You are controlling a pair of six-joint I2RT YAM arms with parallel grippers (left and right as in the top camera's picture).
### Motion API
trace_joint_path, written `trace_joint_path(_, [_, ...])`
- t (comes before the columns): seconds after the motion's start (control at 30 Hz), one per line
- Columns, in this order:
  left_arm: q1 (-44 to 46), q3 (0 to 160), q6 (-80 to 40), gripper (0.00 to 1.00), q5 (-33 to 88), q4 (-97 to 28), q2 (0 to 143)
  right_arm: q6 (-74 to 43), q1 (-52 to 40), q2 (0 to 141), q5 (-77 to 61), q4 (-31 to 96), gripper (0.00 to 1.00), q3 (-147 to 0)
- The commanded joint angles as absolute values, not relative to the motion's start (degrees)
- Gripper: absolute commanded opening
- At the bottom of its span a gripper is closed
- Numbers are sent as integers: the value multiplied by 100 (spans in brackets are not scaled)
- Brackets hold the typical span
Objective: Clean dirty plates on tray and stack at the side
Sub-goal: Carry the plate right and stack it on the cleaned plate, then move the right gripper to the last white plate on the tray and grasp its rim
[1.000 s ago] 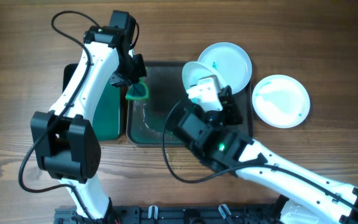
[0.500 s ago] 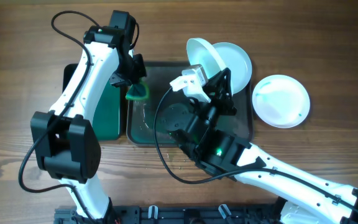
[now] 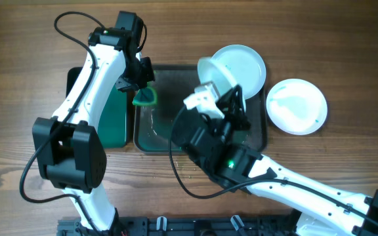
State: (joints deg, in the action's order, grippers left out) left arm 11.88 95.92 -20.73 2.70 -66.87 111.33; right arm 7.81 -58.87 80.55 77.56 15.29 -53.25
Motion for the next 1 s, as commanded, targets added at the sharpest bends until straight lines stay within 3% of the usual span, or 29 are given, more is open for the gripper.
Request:
trace_joint_path(0.0, [1188,9697,-2150,4,231,-6692,11039,-1232,-5723,7863,6372,1929,4,-5282])
trace_joint_path(0.17, [1188,9697,-2150,4,233,-6689,11039,-2281,-4740,7050,4027,2355,4,-5282])
trace_joint_path(0.4, [1188,9697,-2147,4,233,-6689,11039,-2613,-1431,5942,427,3404,4,-5282])
trace_joint_path(0.53, [1188,9697,-2147,4,233,-6689,11039,-2742,596,6180,-8,4058,4,-5273])
trace_joint_path(0.63, [1188,9697,-2147,4,233,-6687,11039,-2740,1466,6650,-8,4036,4,-5201])
trace_joint_path(0.77, [1188,9697,-2147,4,233,-6692,11039,-2714,2003,7688,-1,3922,4,-5166])
trace_joint_path(0.97, [1188,9697,-2147,4,233,-6694,11039,-2694,2053,9207,-14,3450,4,-5166])
